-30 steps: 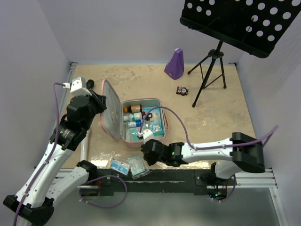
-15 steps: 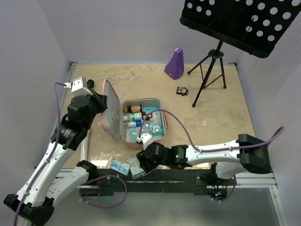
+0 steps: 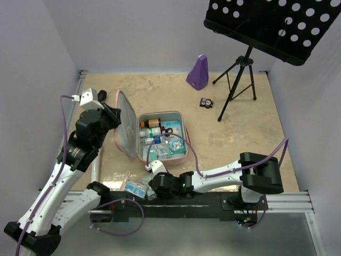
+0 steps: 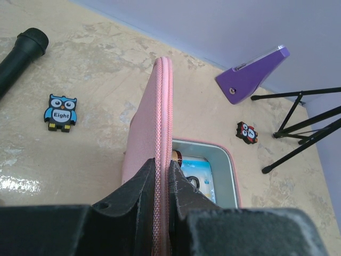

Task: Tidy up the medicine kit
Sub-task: Pick up the medical item at the center of the board.

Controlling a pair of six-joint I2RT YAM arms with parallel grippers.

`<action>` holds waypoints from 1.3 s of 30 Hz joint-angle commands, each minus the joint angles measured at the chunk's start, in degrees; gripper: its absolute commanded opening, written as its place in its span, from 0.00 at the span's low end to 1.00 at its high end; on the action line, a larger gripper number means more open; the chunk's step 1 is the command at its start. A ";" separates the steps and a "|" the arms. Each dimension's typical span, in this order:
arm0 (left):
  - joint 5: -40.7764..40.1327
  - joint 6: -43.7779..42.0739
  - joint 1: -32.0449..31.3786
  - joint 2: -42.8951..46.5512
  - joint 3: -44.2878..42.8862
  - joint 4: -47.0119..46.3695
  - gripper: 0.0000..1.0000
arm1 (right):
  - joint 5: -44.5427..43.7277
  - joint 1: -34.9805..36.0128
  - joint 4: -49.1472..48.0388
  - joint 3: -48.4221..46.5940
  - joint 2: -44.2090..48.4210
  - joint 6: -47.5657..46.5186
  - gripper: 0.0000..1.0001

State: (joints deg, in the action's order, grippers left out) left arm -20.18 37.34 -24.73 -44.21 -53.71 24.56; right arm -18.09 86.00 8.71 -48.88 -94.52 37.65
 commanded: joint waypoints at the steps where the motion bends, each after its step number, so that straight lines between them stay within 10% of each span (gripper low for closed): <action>1: -0.56 0.19 0.12 0.52 0.80 0.14 0.00 | -1.51 0.31 2.54 0.54 -0.23 3.39 0.47; 9: 0.15 0.27 0.12 -0.35 0.80 -1.09 0.00 | -3.88 0.22 7.63 -0.25 7.41 5.33 0.00; 20: 0.49 0.01 0.12 -0.62 0.45 -1.44 0.00 | -10.99 0.22 19.32 -10.34 21.75 3.40 0.00; 39: 3.39 -0.87 0.12 -0.18 -1.66 -0.03 0.00 | -37.90 -3.55 18.64 -31.18 12.17 -22.68 0.00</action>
State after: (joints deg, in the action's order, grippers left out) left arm -19.44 37.30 -24.73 -44.23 -53.56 24.27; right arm -47.81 82.85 32.67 -75.37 -83.24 25.47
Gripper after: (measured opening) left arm 0.177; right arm 0.010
